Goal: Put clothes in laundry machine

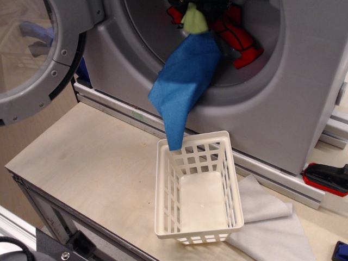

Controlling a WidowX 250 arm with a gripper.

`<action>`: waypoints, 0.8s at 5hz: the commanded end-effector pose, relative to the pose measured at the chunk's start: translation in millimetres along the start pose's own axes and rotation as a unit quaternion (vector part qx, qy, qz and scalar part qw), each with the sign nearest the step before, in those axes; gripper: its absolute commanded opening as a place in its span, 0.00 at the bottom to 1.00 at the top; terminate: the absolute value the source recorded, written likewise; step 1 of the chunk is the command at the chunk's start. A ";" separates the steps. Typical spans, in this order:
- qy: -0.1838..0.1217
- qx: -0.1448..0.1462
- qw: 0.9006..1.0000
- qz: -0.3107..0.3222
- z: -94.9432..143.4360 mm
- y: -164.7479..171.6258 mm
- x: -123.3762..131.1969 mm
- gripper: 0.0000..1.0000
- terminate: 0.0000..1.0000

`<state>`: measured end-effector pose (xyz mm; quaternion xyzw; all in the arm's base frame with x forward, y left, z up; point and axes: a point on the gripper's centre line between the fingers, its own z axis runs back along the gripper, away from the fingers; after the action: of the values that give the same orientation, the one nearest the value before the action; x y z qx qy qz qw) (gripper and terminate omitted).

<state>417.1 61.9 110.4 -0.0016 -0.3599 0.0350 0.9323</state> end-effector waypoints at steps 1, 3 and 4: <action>0.010 -0.002 1.000 -0.021 44.5 3.2 -29.2 1.00 0.00; 0.051 -0.031 0.997 -0.042 82.4 7.9 -81.6 1.00 0.00; 0.082 -0.053 0.993 -0.060 104.2 4.8 -108.2 1.00 0.00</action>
<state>276.1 48.3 100.3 -0.0412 -0.2595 -0.0399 0.9640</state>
